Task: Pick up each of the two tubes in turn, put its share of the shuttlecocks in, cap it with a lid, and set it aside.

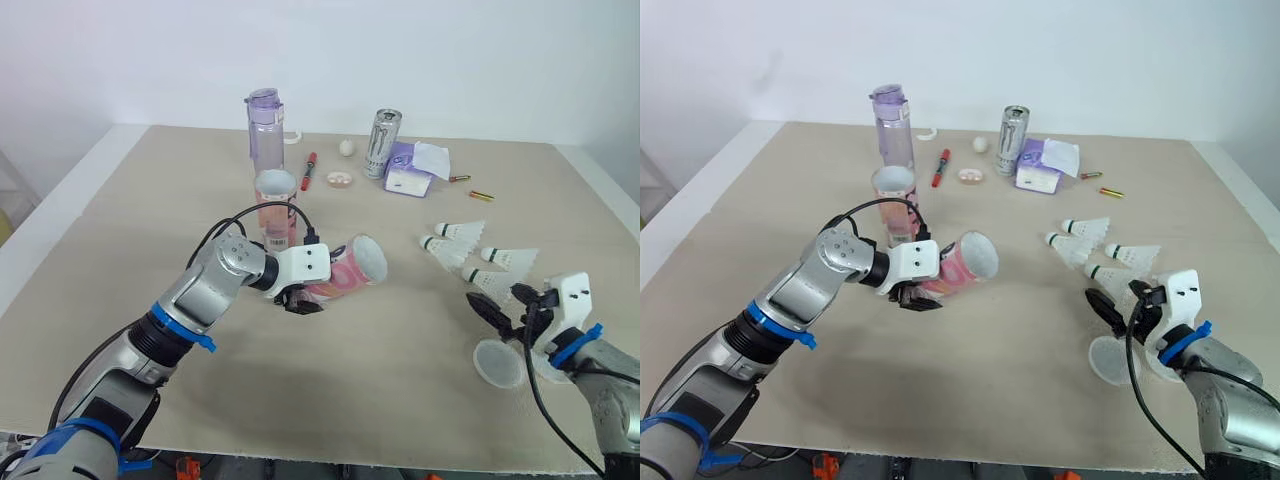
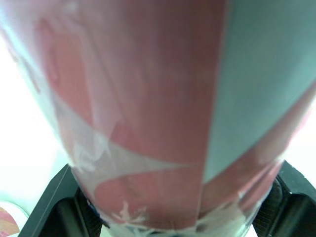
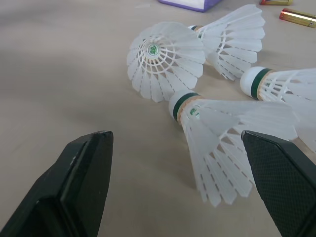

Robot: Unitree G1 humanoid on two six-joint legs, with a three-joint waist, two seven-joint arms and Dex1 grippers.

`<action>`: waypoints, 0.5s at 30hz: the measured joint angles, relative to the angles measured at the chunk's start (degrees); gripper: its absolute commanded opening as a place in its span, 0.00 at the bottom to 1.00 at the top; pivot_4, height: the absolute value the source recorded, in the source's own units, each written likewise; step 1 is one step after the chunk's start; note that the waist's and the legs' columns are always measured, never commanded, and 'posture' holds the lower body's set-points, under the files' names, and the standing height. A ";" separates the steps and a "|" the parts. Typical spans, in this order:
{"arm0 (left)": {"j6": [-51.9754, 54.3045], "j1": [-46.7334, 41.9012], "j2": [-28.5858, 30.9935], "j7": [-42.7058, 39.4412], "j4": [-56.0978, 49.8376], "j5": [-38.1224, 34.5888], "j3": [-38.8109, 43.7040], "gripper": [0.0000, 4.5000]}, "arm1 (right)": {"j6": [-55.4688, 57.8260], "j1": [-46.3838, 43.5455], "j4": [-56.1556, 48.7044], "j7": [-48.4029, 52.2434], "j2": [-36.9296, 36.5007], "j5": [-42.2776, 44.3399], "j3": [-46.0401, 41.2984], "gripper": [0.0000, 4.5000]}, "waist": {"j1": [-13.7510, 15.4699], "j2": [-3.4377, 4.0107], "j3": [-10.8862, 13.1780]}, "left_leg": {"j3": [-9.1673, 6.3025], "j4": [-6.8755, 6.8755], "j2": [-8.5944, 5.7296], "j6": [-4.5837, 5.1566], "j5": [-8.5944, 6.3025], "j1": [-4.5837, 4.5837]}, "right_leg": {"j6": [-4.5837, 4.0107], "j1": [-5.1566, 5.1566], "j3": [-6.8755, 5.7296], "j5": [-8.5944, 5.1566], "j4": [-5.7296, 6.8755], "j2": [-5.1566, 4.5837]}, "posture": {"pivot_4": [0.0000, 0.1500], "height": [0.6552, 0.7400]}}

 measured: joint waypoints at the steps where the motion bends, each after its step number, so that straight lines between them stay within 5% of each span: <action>1: 0.00 0.03 0.00 0.07 -0.02 -0.01 -0.01 0.74 | 0.06 -0.90 0.79 -0.06 0.20 -0.19 0.65 0.99 | 0.01 0.01 -0.01 | 0.00 0.00 0.00 0.00 0.00 0.00 | 0.00 0.00 -0.01 0.00 0.00 0.00 | 1.00 1.00; 4: 0.02 0.11 0.02 0.22 -0.05 -0.02 0.00 0.74 | 0.15 -3.27 2.99 -0.33 0.20 -0.96 1.96 0.99 | -0.01 0.02 -0.01 | 0.00 0.00 -0.02 0.00 0.00 0.01 | -0.01 0.00 0.00 0.02 0.01 0.00 | 1.00 1.00; 6: 0.01 0.13 0.02 0.26 -0.10 -0.02 0.01 0.74 | 0.33 -4.59 4.05 -0.41 0.20 -1.05 2.17 0.90 | 0.00 0.01 -0.01 | -0.01 0.00 -0.03 0.00 0.00 0.01 | 0.00 0.01 -0.01 0.02 0.01 0.00 | 1.00 1.00; 13: -0.05 0.29 0.05 0.42 -0.26 -0.03 0.05 0.74 | 1.09 -7.04 6.65 -1.55 0.42 -1.06 2.17 0.25 | 0.00 0.01 -0.01 | -0.01 0.00 -0.04 0.00 0.00 0.00 | 0.02 0.02 0.00 0.00 0.00 0.01 | 1.00 1.00; 14: -0.05 0.30 0.07 0.42 -0.27 -0.03 0.05 0.74 | 1.12 -7.04 6.67 -1.58 0.42 -1.07 2.16 0.23 | 0.00 0.01 -0.01 | -0.01 0.00 -0.04 0.00 0.00 0.01 | 0.02 0.02 0.00 0.00 0.01 0.01 | 1.00 1.00; 15: -0.05 0.32 0.08 0.46 -0.28 -0.02 0.06 0.74 | 1.23 -7.04 6.67 -1.67 0.42 -1.08 2.16 0.04 | -0.01 0.01 -0.01 | -0.01 0.00 -0.04 0.00 0.00 0.01 | 0.02 0.02 0.00 0.01 0.01 0.01 | 1.00 1.00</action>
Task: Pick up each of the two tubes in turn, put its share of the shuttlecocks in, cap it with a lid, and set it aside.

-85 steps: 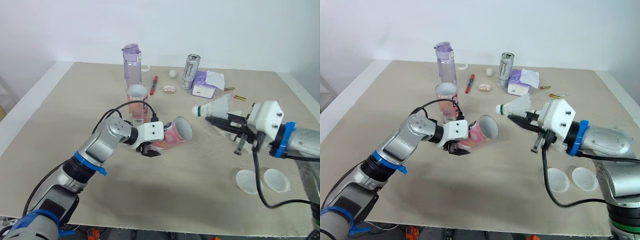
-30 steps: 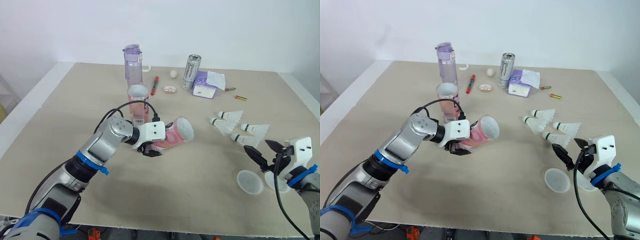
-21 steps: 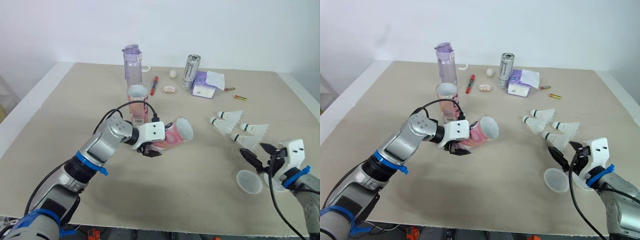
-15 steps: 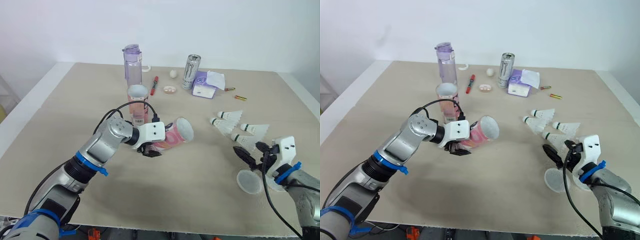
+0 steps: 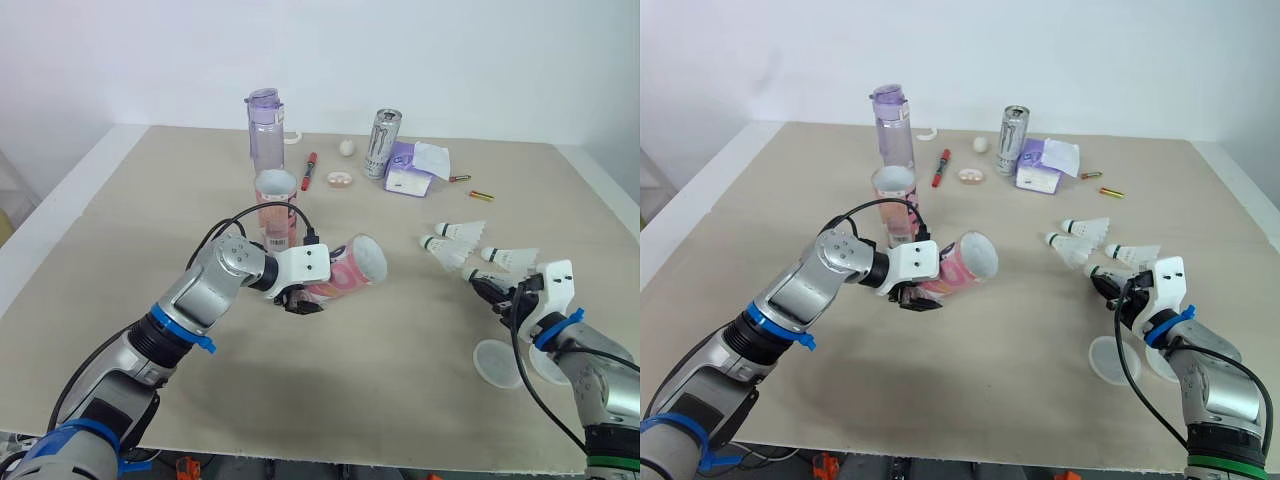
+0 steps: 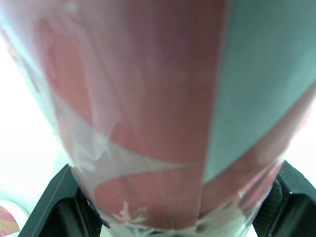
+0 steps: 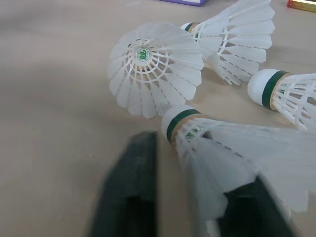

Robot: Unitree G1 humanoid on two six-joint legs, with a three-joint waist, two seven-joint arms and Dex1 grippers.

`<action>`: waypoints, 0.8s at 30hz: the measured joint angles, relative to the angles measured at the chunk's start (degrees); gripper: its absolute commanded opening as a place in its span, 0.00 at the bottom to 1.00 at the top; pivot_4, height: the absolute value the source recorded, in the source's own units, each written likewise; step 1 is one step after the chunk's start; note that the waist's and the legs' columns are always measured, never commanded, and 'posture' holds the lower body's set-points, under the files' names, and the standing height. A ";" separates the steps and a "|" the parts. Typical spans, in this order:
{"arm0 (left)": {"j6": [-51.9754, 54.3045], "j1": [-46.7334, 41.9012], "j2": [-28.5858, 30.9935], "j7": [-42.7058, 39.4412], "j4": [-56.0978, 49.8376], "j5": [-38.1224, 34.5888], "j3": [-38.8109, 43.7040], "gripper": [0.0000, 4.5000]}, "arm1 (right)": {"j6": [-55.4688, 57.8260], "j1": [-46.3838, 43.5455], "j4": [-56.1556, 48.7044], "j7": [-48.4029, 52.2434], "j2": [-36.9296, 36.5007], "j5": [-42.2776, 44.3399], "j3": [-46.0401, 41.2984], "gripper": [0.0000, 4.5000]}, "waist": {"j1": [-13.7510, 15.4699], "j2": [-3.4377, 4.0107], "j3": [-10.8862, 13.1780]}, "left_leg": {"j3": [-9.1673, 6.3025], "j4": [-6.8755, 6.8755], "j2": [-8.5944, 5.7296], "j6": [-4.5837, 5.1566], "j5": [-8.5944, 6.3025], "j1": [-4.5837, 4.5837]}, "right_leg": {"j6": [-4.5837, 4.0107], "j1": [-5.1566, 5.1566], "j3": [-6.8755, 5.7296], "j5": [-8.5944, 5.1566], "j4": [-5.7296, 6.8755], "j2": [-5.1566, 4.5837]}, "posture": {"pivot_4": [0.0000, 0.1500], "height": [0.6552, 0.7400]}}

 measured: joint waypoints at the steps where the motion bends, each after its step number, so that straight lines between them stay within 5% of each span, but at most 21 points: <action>1: 0.00 0.00 0.00 0.01 -0.01 0.00 0.00 0.74 | 0.15 0.00 0.00 -0.05 0.00 0.00 0.00 0.02 | 0.00 0.00 0.00 | 0.00 0.00 0.00 0.00 0.00 0.00 | 0.00 0.00 0.00 0.00 0.00 0.00 | 1.00 1.00; 12: -0.92 -0.05 0.01 -0.05 0.41 -0.01 0.02 0.74 | 0.66 3.60 -5.32 -0.35 -0.26 0.17 -0.27 0.02 | 0.01 0.06 0.00 | 0.00 0.00 -0.01 0.00 0.00 0.00 | 0.02 0.00 0.02 0.00 0.00 -0.01 | 1.00 1.00; 20: -1.47 -0.41 0.02 -0.34 1.60 -0.04 0.01 0.74 | -2.89 -0.94 -24.53 9.90 -16.33 1.09 -2.39 0.02 | -0.10 0.21 0.04 | 0.00 -0.01 -0.02 0.04 0.02 0.11 | 0.08 0.02 0.15 0.07 0.00 0.09 | 1.00 1.00; 24: -2.05 -0.95 -0.18 -0.93 2.47 -0.10 -0.05 0.74 | -8.79 -6.93 -32.62 16.54 -20.21 -0.58 4.62 0.02 | 0.03 0.18 0.04 | -0.04 -0.03 0.03 0.03 0.02 0.12 | -0.02 0.03 0.06 0.01 0.00 0.13 | 1.00 1.00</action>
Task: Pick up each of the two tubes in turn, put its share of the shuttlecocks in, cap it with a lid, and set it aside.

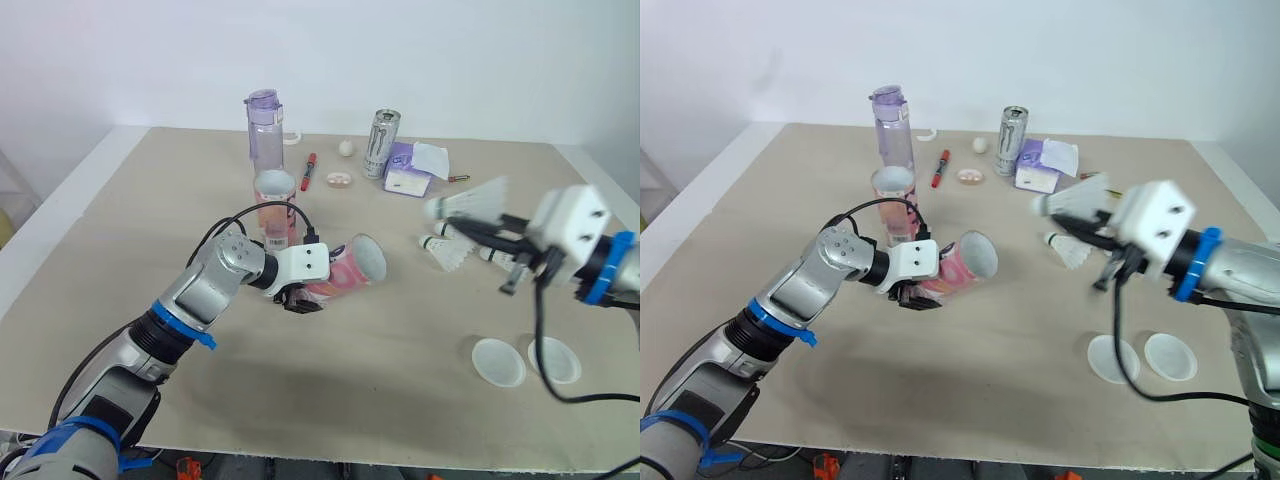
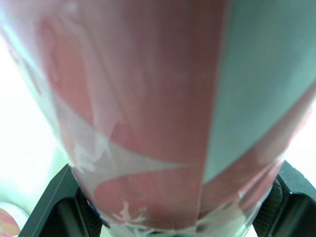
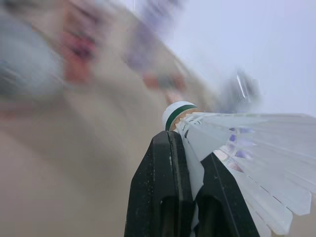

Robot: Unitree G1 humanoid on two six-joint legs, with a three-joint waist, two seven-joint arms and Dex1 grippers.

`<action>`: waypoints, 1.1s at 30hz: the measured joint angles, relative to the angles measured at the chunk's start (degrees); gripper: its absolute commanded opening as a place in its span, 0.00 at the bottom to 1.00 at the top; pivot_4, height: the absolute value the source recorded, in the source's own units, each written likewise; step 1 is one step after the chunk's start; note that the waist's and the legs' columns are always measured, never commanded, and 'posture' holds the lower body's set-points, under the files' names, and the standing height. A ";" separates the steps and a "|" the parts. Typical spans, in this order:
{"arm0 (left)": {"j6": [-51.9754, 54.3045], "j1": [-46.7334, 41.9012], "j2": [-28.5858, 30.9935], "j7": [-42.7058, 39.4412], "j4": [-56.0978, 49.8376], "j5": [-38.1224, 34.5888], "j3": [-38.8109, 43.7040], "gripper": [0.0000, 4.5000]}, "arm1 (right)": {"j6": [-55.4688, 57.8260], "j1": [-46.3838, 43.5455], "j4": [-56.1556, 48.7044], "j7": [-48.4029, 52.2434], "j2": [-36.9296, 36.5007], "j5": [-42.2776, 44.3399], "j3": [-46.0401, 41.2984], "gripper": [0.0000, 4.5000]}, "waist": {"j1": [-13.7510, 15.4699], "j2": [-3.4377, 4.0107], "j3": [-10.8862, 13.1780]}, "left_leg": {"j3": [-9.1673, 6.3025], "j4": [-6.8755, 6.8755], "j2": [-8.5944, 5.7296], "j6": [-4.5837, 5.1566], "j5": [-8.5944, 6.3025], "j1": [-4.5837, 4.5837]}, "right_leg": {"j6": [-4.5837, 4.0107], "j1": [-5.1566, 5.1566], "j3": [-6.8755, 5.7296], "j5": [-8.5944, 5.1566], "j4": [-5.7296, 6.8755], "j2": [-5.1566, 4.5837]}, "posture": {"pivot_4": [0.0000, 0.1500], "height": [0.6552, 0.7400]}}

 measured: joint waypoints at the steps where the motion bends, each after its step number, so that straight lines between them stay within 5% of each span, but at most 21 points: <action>1: -0.09 -0.05 -0.14 -0.18 0.13 -0.03 0.03 0.74 | -2.06 -0.97 -1.48 2.13 -0.80 -1.09 2.78 0.02 | 0.02 -0.03 0.01 | 0.01 0.00 -0.01 0.00 0.00 -0.01 | 0.00 -0.02 0.00 -0.01 -0.01 -0.02 | 1.00 1.00; 14: 0.14 0.01 -1.33 0.06 0.26 0.11 0.24 0.74 | -12.81 -7.90 4.01 7.59 1.60 -10.14 15.48 0.02 | 0.18 -0.27 0.05 | 0.01 0.01 -0.29 0.18 0.10 -0.21 | 0.15 -0.08 -0.16 -0.06 -0.02 -0.58 | 1.00 1.00; 19: 0.79 0.25 -1.33 0.48 -0.32 0.08 0.49 0.74 | -13.73 -9.07 5.02 9.04 2.47 -10.54 17.28 0.41 | 0.19 -0.28 0.06 | 0.01 0.02 -0.29 0.19 0.10 -0.22 | 0.14 -0.06 -0.18 -0.06 -0.03 -0.60 | 1.00 1.00; 20: 0.85 0.44 -1.27 0.68 -0.64 0.16 0.46 0.74 | -13.61 -9.77 5.18 9.31 2.63 -10.34 17.29 0.57 | 0.18 -0.28 0.05 | 0.00 0.01 -0.29 0.19 0.10 -0.22 | 0.14 -0.06 -0.17 -0.05 -0.02 -0.62 | 1.00 1.00; 25: 0.94 0.55 -1.19 0.82 -0.98 0.19 0.42 0.74 | -12.21 -9.89 5.09 10.83 2.29 -7.12 15.29 0.92 | 0.19 -0.28 0.05 | -0.01 0.01 -0.28 0.19 0.10 -0.22 | 0.13 -0.04 -0.21 -0.05 -0.02 -0.63 | 1.00 1.00; 33: 0.90 0.58 -1.16 0.94 -0.97 0.21 0.38 0.74 | 12.75 -12.52 6.99 8.80 -0.82 12.24 5.73 0.98 | 0.16 -0.30 0.06 | -0.12 0.01 -0.28 0.23 0.12 -0.21 | 0.06 -0.06 -0.23 0.01 -0.02 -0.75 | 1.00 1.00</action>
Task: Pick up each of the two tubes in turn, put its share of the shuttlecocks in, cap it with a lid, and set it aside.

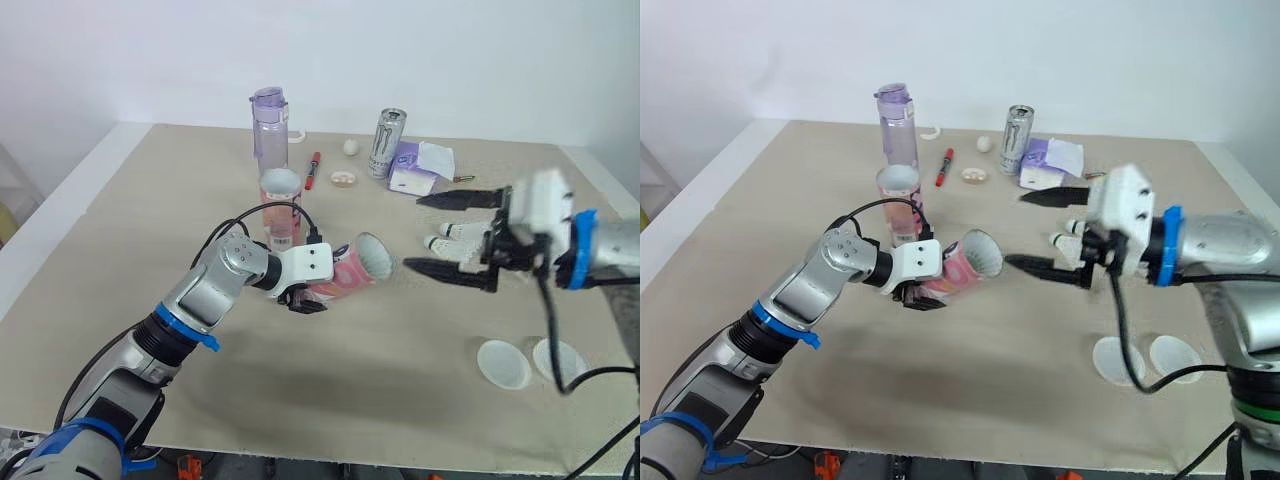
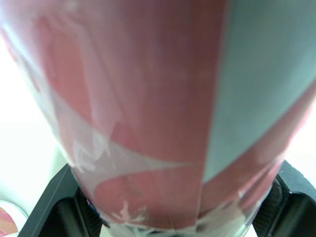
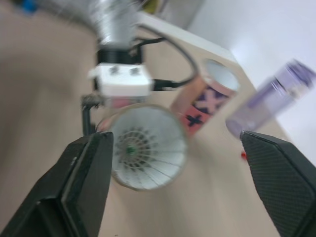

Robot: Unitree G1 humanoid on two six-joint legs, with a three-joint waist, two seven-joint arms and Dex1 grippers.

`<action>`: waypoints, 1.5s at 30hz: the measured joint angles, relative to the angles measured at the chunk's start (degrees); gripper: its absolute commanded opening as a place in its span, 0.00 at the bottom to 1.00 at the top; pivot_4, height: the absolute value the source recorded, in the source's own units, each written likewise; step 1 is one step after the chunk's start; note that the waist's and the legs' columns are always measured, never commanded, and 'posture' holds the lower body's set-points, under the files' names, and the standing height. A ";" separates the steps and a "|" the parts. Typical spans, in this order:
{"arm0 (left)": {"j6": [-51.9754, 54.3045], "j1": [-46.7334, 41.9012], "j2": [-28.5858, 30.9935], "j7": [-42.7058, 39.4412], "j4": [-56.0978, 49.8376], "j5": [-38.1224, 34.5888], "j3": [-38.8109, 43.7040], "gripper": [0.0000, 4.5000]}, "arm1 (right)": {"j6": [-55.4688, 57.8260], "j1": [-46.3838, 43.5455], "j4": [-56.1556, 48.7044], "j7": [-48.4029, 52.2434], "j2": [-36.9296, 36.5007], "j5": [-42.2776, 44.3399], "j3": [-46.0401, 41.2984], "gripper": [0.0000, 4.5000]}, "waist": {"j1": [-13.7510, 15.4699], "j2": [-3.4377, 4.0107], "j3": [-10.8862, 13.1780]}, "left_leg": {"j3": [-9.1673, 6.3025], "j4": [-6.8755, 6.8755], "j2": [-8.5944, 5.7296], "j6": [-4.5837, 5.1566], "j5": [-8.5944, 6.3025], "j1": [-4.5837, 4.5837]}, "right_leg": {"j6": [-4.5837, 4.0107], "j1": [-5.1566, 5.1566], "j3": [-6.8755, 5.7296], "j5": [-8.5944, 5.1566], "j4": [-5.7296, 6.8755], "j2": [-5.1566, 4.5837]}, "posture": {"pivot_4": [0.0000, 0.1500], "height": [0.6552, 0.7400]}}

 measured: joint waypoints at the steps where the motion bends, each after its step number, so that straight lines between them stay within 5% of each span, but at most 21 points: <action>1: 0.00 0.00 0.01 0.00 0.00 0.00 0.00 0.74 | 1.09 -0.64 0.40 0.18 -0.31 0.27 0.09 0.98 | 0.00 0.00 0.00 | 0.00 -0.01 0.00 0.00 0.00 0.00 | 0.01 -0.02 0.00 -0.01 0.00 0.00 | 1.00 1.00; 6: -0.02 -0.27 0.10 -0.26 0.16 0.01 -0.05 0.74 | 4.22 -6.99 2.00 2.23 -1.03 -1.93 5.70 0.81 | -0.12 0.03 -0.01 | 0.11 -0.03 0.00 0.00 0.00 -0.01 | 0.03 -0.12 0.02 -0.01 0.00 -0.03 | 1.00 1.00; 7: -0.05 -0.36 0.15 -0.29 0.26 0.01 -0.07 0.74 | 3.92 -8.48 2.20 2.69 -0.97 -3.19 7.45 0.68 | -0.15 0.05 -0.01 | 0.12 -0.03 0.00 0.01 0.01 -0.02 | 0.04 -0.15 0.02 0.00 0.01 -0.03 | 1.00 1.00; 9: -0.11 -0.64 0.06 -0.40 0.62 0.00 -0.19 0.74 | 3.32 -11.98 2.45 4.19 -0.69 -6.17 11.83 0.60 | -0.16 0.05 -0.01 | 0.12 -0.03 -0.01 0.03 0.02 -0.03 | 0.04 -0.15 -0.02 0.02 0.01 -0.03 | 1.00 1.00; 12: -0.29 -0.98 -0.20 -0.60 1.00 -0.09 -0.33 0.74 | 1.14 -17.17 2.93 8.20 1.29 -12.01 20.34 0.25 | 0.03 0.05 -0.01 | 0.11 -0.02 -0.03 0.04 0.03 -0.13 | 0.04 -0.20 -0.11 0.00 0.00 -0.08 | 1.00 1.00; 15: -0.33 -1.02 -0.27 -0.63 1.01 -0.16 -0.33 0.74 | 0.37 -18.42 3.74 9.31 2.08 -13.82 22.68 0.01 | 0.07 0.04 0.00 | 0.10 -0.01 -0.06 0.05 0.03 -0.18 | 0.03 -0.22 -0.10 0.00 0.00 -0.14 | 1.00 1.00; 23: -0.35 -1.40 -0.42 -0.65 1.61 -0.15 -0.41 0.74 | -2.93 -22.62 9.23 14.99 2.92 -20.66 28.44 0.01 | 0.05 0.03 -0.01 | 0.11 -0.01 -0.08 0.10 0.06 -0.17 | 0.04 -0.21 -0.16 0.02 0.01 -0.16 | 1.00 1.00; 31: -1.07 -1.67 -0.84 -0.26 2.70 -0.08 -0.36 0.74 | -7.19 -32.14 19.63 19.85 13.71 -33.63 40.55 0.01 | -0.02 0.04 -0.02 | 0.18 0.01 -0.03 0.21 0.16 -0.16 | -0.34 -0.22 -0.20 0.33 0.05 -0.21 | 1.00 1.00; 45: -0.88 -1.65 -0.82 0.37 4.65 0.47 -0.24 0.74 | -14.25 -37.12 30.71 24.96 22.47 -42.87 43.19 0.01 | -0.47 -0.03 -0.28 | 0.19 -0.02 0.39 0.19 0.16 0.54 | -0.56 -0.08 -0.42 0.49 0.10 0.02 | 1.00 1.00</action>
